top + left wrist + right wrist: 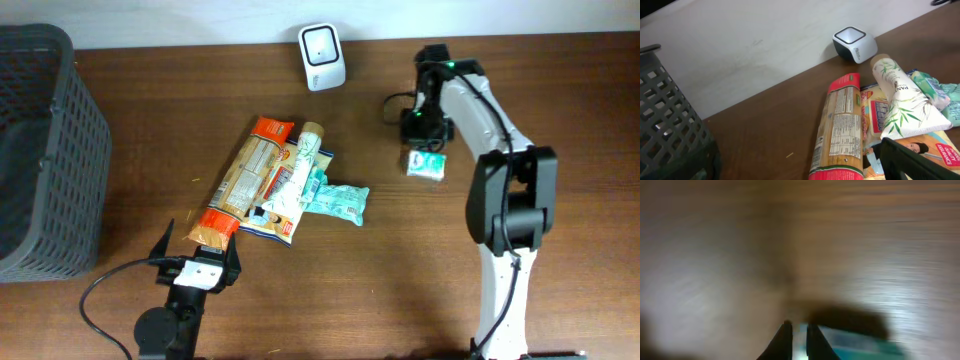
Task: Scan the item barcode
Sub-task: 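Grasp the green tissue pack with the right gripper and lift it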
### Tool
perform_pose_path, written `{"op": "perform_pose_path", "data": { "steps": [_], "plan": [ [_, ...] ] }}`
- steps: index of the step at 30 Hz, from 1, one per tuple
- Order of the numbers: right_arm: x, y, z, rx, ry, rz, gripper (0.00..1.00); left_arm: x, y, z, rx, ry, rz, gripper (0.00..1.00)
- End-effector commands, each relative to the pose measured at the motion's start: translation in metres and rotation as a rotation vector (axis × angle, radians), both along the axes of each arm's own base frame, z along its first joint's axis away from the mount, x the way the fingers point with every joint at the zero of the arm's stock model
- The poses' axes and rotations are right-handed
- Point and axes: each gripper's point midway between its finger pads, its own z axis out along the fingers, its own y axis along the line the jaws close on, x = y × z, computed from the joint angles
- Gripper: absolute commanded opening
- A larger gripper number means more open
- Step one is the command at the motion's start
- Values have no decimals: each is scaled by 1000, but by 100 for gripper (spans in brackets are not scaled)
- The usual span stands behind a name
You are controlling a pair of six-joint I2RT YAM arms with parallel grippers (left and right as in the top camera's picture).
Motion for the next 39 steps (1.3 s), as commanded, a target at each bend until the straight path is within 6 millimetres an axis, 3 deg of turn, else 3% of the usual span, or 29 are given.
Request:
{"op": "perform_pose_path", "data": {
  "steps": [1,3,4,8,10,13,16,20,22,23,26,29,31,36,39],
  "plan": [
    [-23,46,-1,103,60,233,11,0,2,-2,16,0,7,99],
    [-56,42,0,64,194,228,11,0,2,-2,16,-1,7,99],
    [-69,15,1,-38,274,98,10,0,2,-2,16,0,7,99],
    [-63,-51,1,-200,274,-151,10,0,2,-2,16,0,7,99],
    [-62,-71,2,-256,268,-168,10,0,2,-2,16,0,7,99],
    [-56,-79,1,-252,247,-183,10,0,2,-2,16,0,7,99],
    [-40,-72,-2,-213,183,-191,17,0,2,-2,16,0,7,99],
    [-13,-50,-5,-74,86,-198,17,0,2,-2,16,0,7,99],
    [12,-13,-1,110,-12,-72,17,0,2,-2,16,0,7,99],
    [14,-3,1,144,-29,-19,18,0,2,-2,16,0,8,99],
    [9,22,7,218,-41,127,19,0,2,-2,16,0,8,99],
    [6,30,16,239,-23,114,24,0,2,-2,16,0,7,99],
    [5,44,15,247,-3,42,24,0,2,-2,16,0,7,99],
    [3,67,11,168,-26,97,27,0,2,-2,16,0,7,99],
    [5,69,26,182,-30,104,27,0,2,-2,16,0,7,99]
  ]
}}
